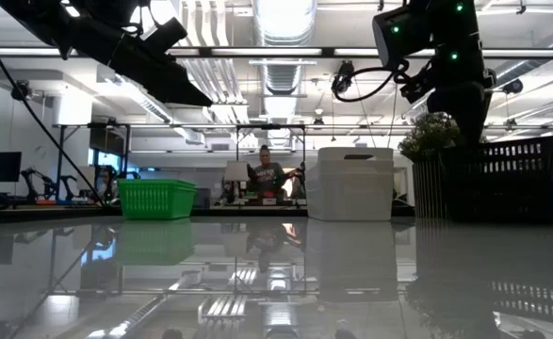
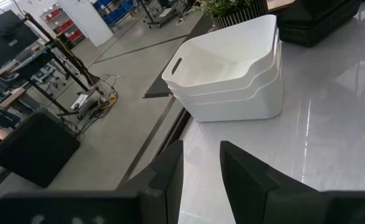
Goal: Stack baskets by color
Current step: Stack the left black bin on top of the right black bin
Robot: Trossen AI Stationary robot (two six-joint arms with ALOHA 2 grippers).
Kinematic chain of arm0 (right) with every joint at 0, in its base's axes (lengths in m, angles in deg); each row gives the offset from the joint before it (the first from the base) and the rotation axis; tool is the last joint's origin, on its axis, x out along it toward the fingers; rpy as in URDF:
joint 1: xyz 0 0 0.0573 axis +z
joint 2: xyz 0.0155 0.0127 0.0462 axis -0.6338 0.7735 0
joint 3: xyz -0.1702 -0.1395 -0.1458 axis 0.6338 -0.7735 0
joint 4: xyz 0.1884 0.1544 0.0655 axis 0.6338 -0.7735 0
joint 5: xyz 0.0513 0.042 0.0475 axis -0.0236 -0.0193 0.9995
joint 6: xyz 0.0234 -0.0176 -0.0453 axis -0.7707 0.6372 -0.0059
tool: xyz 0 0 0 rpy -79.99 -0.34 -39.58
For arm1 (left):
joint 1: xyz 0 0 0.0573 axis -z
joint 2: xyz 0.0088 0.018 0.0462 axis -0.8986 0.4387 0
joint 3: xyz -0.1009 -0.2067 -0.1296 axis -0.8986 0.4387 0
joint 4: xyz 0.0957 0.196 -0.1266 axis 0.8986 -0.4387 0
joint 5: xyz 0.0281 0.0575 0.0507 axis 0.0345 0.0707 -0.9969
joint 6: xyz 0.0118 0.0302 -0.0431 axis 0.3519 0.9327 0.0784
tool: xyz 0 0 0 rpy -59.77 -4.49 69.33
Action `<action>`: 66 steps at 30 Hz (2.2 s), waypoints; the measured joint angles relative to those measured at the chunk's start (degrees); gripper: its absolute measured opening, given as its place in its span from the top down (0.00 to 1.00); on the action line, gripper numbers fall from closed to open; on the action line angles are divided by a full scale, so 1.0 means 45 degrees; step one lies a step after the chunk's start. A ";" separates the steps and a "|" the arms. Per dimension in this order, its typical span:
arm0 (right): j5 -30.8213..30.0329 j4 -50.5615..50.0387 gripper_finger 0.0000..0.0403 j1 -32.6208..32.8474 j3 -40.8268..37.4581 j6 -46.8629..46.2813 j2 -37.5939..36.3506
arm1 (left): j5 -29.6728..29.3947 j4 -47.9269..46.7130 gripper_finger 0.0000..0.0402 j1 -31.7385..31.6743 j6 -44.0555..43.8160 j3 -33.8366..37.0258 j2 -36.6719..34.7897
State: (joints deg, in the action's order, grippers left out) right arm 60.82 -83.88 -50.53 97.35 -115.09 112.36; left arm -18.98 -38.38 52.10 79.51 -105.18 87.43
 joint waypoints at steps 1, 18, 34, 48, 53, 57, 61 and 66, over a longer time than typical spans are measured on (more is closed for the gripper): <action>0.0000 0.0005 0.82 0.0000 0.0005 -0.0002 0.0000 | 0.0000 0.0000 0.78 0.0000 0.0000 0.0005 0.0000; 0.0000 0.0413 0.98 0.0005 -0.0640 -0.0593 -0.0008 | 0.0000 -0.0011 0.78 0.0000 0.0000 0.0010 0.0005; -0.0323 0.2668 0.98 0.0005 -0.3456 -0.1447 -0.0675 | 0.0000 -0.0078 0.78 0.0010 -0.0002 0.0019 0.0005; -0.0767 0.3014 0.98 0.0039 -0.2355 -0.1008 -0.1004 | 0.0000 -0.0068 0.78 0.0000 -0.0054 0.0019 0.0005; -0.0675 0.2906 0.98 0.0042 -0.2031 -0.0923 -0.1386 | 0.0000 -0.0022 0.78 0.0000 -0.0083 0.0019 0.0005; -0.0614 0.2622 0.98 -0.0019 -0.2471 -0.0863 -0.1778 | 0.0000 -0.0024 0.78 0.0010 -0.0223 0.0019 0.0005; -0.0468 0.2582 0.98 -0.0033 -0.3070 -0.0782 -0.2262 | 0.0000 -0.0024 0.78 0.0010 -0.0403 0.0019 0.0005; 0.0000 0.2784 0.98 -0.0131 -0.3979 -0.1225 -0.2741 | 0.0000 -0.0024 0.78 0.0000 -0.0413 0.0019 0.0005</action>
State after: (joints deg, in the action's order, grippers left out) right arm 60.82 -71.35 -51.12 79.45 -120.60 100.02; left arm -18.98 -38.49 52.10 77.66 -105.09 87.46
